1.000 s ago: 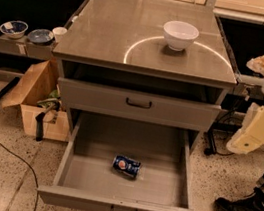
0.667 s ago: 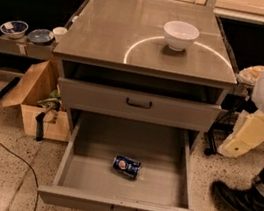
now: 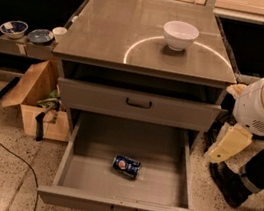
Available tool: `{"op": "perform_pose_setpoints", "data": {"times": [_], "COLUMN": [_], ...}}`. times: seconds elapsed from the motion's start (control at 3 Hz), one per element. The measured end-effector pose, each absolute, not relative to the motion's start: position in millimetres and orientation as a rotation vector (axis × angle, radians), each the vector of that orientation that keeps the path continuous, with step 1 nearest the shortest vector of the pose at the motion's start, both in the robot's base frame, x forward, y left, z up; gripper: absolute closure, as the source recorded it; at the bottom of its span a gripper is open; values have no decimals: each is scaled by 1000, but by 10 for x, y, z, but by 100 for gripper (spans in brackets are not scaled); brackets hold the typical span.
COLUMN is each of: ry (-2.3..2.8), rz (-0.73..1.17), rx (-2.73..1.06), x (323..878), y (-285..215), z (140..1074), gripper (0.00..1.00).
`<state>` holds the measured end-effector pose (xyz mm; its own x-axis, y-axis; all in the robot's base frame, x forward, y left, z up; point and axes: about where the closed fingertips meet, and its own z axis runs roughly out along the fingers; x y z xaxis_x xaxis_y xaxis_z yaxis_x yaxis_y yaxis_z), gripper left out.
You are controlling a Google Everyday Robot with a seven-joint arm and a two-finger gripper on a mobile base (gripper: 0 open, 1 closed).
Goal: Pick pepsi can from middle drawer and place on counter
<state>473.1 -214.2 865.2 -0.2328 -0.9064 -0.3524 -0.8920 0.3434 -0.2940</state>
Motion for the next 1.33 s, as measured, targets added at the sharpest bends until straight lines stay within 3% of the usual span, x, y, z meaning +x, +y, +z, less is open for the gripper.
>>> {"op": "perform_pose_setpoints", "data": {"times": [1.33], "ry": [2238], "rz": [44], "rx": [-1596], "x": [4941], "y": [-1918], "z": [7710], "gripper": [0]}}
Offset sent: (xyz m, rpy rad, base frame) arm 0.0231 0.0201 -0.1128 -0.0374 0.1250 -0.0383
